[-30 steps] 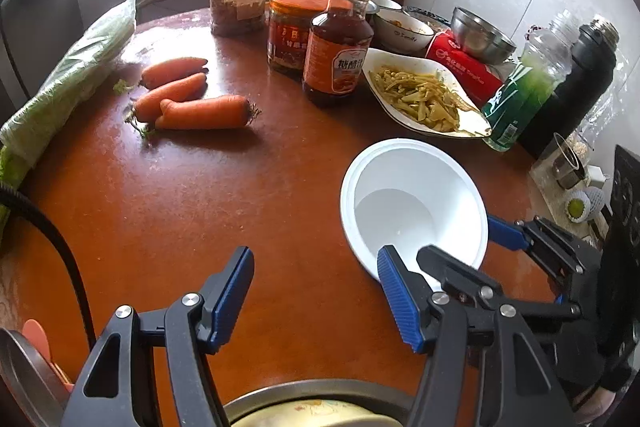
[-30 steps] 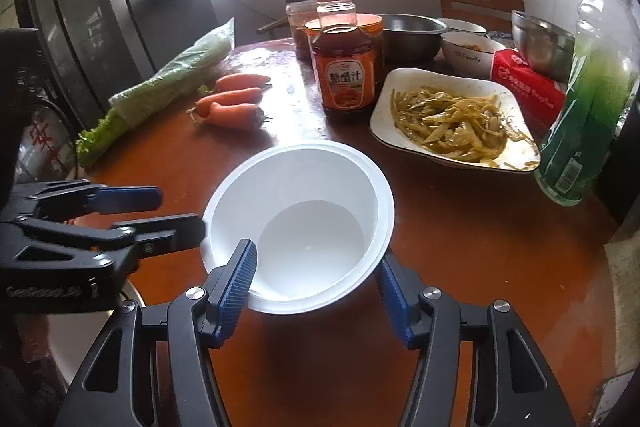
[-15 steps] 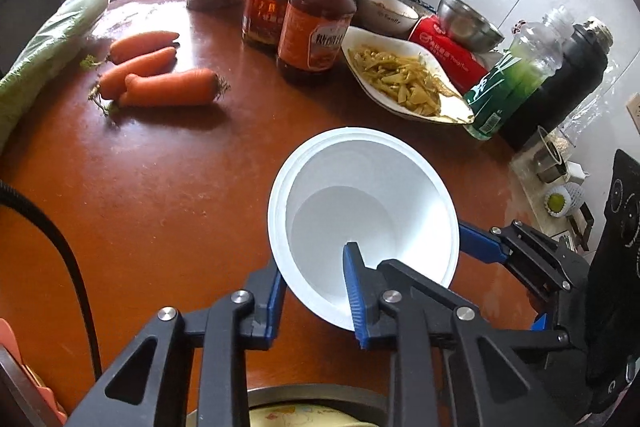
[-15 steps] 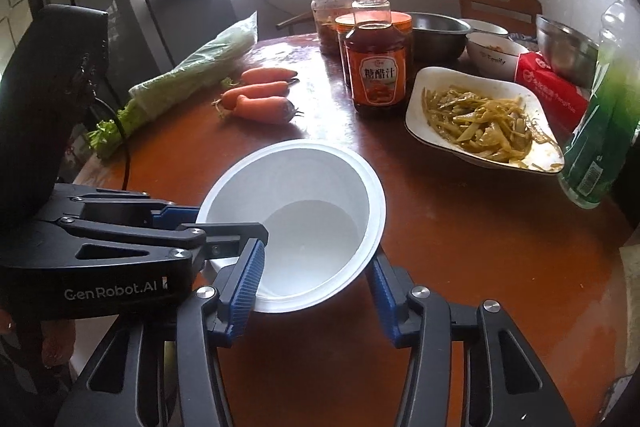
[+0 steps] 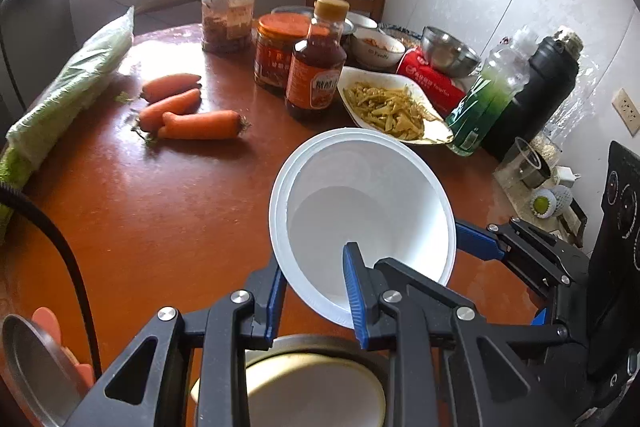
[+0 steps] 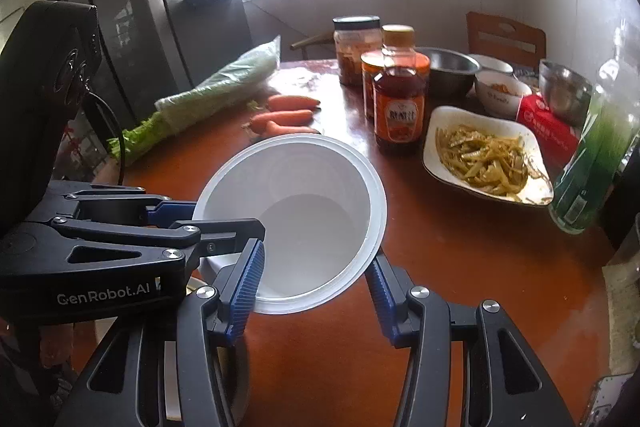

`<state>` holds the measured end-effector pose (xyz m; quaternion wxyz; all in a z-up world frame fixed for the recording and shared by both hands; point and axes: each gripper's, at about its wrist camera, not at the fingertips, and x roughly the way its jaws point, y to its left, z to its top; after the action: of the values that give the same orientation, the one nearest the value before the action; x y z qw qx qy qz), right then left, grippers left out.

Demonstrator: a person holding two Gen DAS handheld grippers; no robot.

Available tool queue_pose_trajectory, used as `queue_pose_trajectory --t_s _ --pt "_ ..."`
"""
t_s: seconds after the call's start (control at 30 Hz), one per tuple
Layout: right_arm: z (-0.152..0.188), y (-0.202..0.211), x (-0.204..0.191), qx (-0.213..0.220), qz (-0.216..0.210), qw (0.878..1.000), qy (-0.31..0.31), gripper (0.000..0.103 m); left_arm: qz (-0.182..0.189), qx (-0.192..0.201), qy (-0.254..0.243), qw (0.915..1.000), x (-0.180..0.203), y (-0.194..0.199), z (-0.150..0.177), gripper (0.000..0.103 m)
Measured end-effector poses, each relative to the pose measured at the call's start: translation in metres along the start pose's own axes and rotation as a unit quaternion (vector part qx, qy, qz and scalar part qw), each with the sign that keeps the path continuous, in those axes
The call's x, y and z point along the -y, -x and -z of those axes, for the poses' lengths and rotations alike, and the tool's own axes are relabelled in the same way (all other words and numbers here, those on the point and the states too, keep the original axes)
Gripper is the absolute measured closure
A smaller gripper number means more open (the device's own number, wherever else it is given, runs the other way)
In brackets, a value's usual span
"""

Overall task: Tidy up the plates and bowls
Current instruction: 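Carry the white bowl over the yellow bowl and lower it inside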

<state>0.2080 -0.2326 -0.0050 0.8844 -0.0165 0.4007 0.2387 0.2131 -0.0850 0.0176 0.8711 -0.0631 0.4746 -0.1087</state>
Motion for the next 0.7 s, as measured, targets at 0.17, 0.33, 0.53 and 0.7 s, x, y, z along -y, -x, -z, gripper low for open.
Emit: queue_pose_trajectory --t_s 0.17,0.33,0.53,0.7 --pt "-0.001 0.013 -0.013 0.013 -0.001 1.000 0.007 0.050 -0.006 0.016 -0.005 0.9998 0.001 0.021 0.008 0.075" --pt "0.000 0.027 -0.027 0.024 -0.001 1.000 0.016 0.050 -0.010 0.029 -0.005 0.9995 0.000 0.040 0.018 0.075" --pt "0.005 0.041 -0.046 0.036 -0.003 0.999 0.027 0.050 -0.013 0.044 -0.004 0.9989 -0.002 0.060 0.032 0.075" --pt "0.011 0.051 -0.060 0.042 -0.004 0.999 0.034 0.050 -0.015 0.054 -0.004 0.9984 -0.003 0.076 0.045 0.075"
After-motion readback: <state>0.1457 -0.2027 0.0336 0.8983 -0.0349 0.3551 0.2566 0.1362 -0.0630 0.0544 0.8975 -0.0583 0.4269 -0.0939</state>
